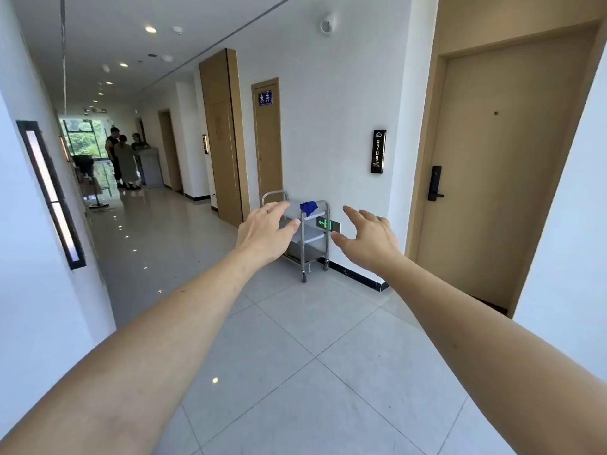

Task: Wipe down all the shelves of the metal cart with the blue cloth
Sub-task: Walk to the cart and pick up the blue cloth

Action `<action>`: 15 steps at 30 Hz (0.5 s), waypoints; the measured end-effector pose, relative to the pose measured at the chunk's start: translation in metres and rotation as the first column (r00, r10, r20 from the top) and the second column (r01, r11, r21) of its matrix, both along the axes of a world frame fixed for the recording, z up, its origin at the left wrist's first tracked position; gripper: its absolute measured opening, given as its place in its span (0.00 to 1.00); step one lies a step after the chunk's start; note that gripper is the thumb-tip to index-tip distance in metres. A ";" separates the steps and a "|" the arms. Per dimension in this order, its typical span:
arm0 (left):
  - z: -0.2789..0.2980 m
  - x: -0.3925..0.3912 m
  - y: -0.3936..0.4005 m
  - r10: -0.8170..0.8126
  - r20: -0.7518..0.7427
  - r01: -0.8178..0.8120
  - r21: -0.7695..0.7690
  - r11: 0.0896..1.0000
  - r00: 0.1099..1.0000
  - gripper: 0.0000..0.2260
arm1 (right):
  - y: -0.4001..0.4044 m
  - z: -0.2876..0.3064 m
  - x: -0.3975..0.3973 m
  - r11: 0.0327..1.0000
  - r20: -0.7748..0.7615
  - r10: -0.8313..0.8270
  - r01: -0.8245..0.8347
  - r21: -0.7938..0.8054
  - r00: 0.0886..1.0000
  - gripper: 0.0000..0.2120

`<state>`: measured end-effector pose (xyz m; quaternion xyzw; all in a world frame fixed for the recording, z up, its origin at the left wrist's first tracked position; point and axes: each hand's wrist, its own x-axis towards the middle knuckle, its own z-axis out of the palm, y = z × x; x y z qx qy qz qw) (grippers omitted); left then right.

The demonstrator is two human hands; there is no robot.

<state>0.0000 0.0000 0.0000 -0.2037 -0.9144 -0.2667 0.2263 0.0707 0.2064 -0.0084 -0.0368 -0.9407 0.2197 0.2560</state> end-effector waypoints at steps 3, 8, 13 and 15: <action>-0.001 -0.005 0.014 0.020 0.007 -0.019 -0.043 0.999 1.000 0.25 | 0.013 -0.005 -0.007 1.000 0.023 -0.019 0.018 0.009 1.000 0.32; -0.009 -0.032 0.035 0.023 0.031 -0.021 -0.064 0.998 0.999 0.25 | 0.031 -0.016 -0.035 1.000 0.041 -0.022 0.022 0.007 0.999 0.32; -0.022 -0.080 0.048 0.024 0.043 -0.021 -0.050 0.999 0.999 0.26 | 0.039 -0.030 -0.084 1.000 0.064 -0.015 0.015 0.010 0.998 0.33; -0.024 -0.109 0.052 0.018 0.044 -0.017 -0.041 0.999 0.999 0.26 | 0.041 -0.034 -0.112 1.000 0.070 -0.015 0.014 0.019 0.997 0.33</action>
